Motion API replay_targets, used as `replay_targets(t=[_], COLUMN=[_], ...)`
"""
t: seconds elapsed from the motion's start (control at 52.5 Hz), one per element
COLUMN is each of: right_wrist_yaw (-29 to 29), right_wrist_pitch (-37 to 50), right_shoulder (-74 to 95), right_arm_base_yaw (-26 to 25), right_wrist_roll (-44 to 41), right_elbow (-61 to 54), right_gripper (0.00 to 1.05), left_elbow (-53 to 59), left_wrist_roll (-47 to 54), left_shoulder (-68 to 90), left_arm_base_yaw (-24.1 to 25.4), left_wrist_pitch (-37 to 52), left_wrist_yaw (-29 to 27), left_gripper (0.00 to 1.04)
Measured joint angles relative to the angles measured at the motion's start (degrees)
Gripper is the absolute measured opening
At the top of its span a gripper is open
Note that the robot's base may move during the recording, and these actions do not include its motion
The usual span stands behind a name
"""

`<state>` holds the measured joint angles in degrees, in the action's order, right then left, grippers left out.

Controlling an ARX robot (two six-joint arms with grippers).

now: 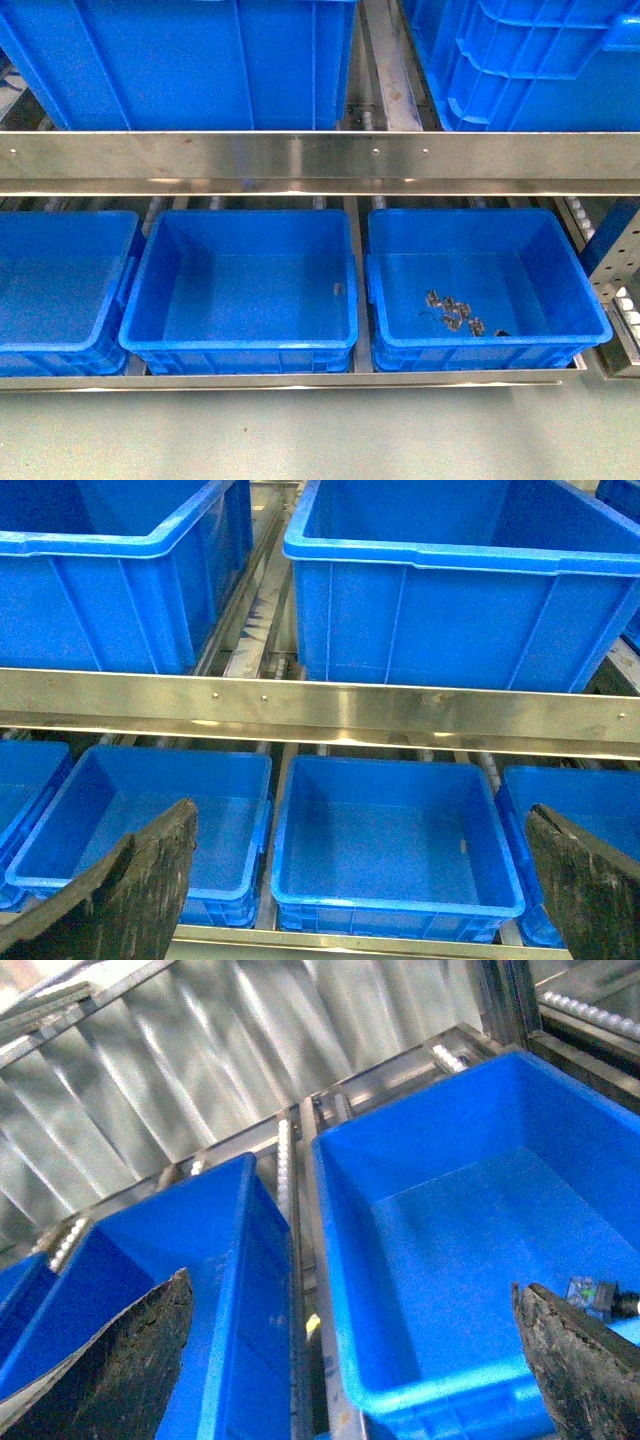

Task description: Pick red and yellow buttons and place in box

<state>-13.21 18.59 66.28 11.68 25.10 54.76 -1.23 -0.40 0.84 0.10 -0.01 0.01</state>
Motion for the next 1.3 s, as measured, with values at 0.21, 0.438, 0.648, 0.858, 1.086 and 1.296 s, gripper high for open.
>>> replay_targets(t=[0.21,0.438,0.648,0.858,1.086,1.296], right_wrist_yaw=[-13.2,-34.0,-46.8,-57.0,-26.6,-8.7], right_wrist_pitch=[-4.9,-6.1,10.1,28.5,-7.9,-16.4], right_shoulder=[-20.1,-35.5,-34.1,-29.3,-46.9,-56.7], right_arm_base_yaw=[10.7,27.6,39.9,41.7,27.8,11.5], right_wrist_roll=[-1.0,-8.0,-18.1,-29.0,-26.3,-25.7], right_elbow=[-10.3,-21.9,-33.0,-43.9,-43.3,-47.7], right_gripper=[0.97,0.97,0.97,0.97,0.66,0.18], left_elbow=[0.0,0.0,0.0,0.0,0.0,0.0], left_wrist_roll=[0.0,0.0,0.0,0.0,0.0,0.0], left_shoulder=[0.0,0.0,0.0,0.0,0.0,0.0], left_arm_base_yaw=[0.0,0.0,0.0,0.0,0.0,0.0], left_wrist_pitch=[0.0,0.0,0.0,0.0,0.0,0.0], left_wrist_yaw=[0.0,0.0,0.0,0.0,-0.1,0.0], left_gripper=[0.97,0.97,0.97,0.97,0.97,0.97])
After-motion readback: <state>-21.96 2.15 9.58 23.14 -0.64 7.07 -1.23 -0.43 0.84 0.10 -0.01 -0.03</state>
